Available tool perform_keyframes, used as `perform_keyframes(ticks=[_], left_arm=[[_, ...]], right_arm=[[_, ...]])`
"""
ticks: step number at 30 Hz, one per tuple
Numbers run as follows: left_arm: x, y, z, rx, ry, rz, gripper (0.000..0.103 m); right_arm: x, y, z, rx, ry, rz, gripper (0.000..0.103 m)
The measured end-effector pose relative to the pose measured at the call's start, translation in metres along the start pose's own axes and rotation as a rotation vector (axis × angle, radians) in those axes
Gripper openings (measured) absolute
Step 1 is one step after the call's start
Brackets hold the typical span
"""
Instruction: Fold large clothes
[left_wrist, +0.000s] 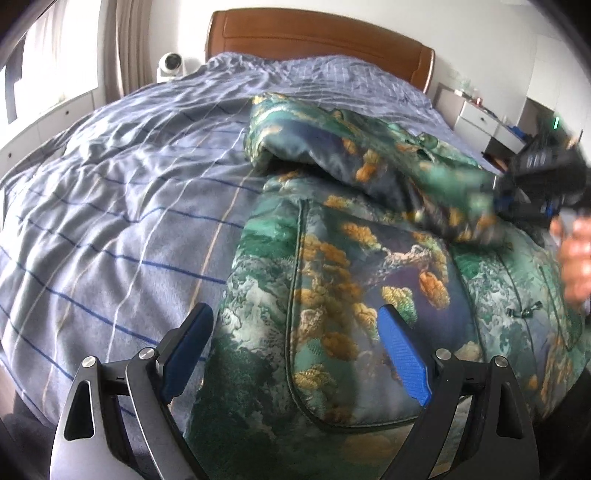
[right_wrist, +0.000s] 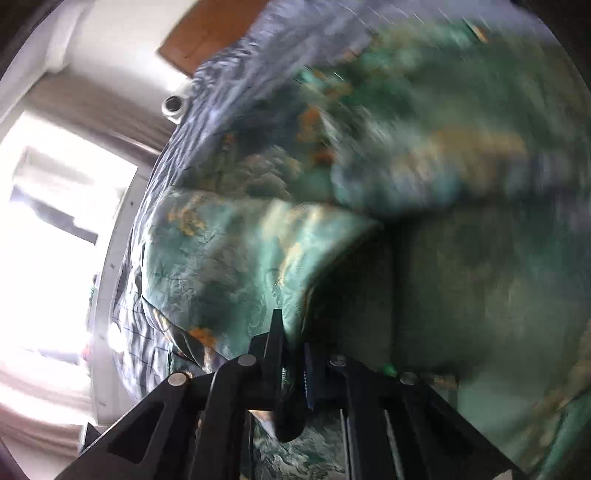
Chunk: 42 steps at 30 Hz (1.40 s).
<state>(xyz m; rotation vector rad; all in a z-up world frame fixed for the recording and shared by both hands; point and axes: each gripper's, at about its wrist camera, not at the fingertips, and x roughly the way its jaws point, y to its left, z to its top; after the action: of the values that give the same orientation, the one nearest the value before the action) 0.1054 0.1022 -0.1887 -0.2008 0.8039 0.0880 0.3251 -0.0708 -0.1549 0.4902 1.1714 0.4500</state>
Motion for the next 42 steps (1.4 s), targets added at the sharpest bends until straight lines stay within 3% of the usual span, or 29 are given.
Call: perform_keyframes(ticks=[4,8,13,17,20,24,29,31,34,38,40,42], left_arm=[[-0.007,0.000,0.003,-0.005,-0.018,-0.020,0.091],[-0.010,-0.005,0.007,0.003,-0.024,-0.040,0.091],[-0.006,-0.010,0.010,0.022,-0.008,-0.031,0.091],[-0.005,-0.008,0.012,0.021,0.014,-0.025,0.091],[-0.005,-0.006,0.017,0.017,0.025,-0.029,0.091],[-0.002,-0.007,0.025,0.028,0.041,-0.024,0.091],[-0.008,-0.013,0.033,0.048,0.023,-0.015,0.091],[-0.007,-0.015,0.036,0.053,0.030,-0.019,0.091],[-0.003,-0.017,0.042,0.062,0.055,-0.032,0.091],[-0.002,-0.028,0.061,0.119,0.077,-0.056,0.091],[0.002,-0.041,0.080,0.193,0.094,-0.062,0.095],[0.009,-0.055,0.102,0.262,0.103,-0.053,0.098]], right_arm=[[-0.039,0.047,0.040,-0.263,-0.165,-0.066,0.009],[-0.057,0.042,0.100,-0.329,-0.280,-0.180,0.009],[-0.019,0.000,0.135,-0.288,-0.229,-0.259,0.009],[0.013,-0.029,0.131,-0.256,-0.189,-0.298,0.009],[0.019,-0.037,0.127,-0.220,-0.186,-0.280,0.010],[0.017,-0.036,0.132,-0.246,-0.171,-0.325,0.042],[-0.019,-0.013,0.118,-0.376,-0.284,-0.358,0.042],[-0.028,0.002,0.106,-0.435,-0.301,-0.303,0.042],[-0.020,0.013,0.093,-0.487,-0.236,-0.203,0.042],[0.024,0.002,0.092,-0.491,-0.119,-0.305,0.042],[0.041,-0.017,0.095,-0.436,-0.060,-0.288,0.042],[0.042,-0.025,0.095,-0.413,-0.081,-0.258,0.042]])
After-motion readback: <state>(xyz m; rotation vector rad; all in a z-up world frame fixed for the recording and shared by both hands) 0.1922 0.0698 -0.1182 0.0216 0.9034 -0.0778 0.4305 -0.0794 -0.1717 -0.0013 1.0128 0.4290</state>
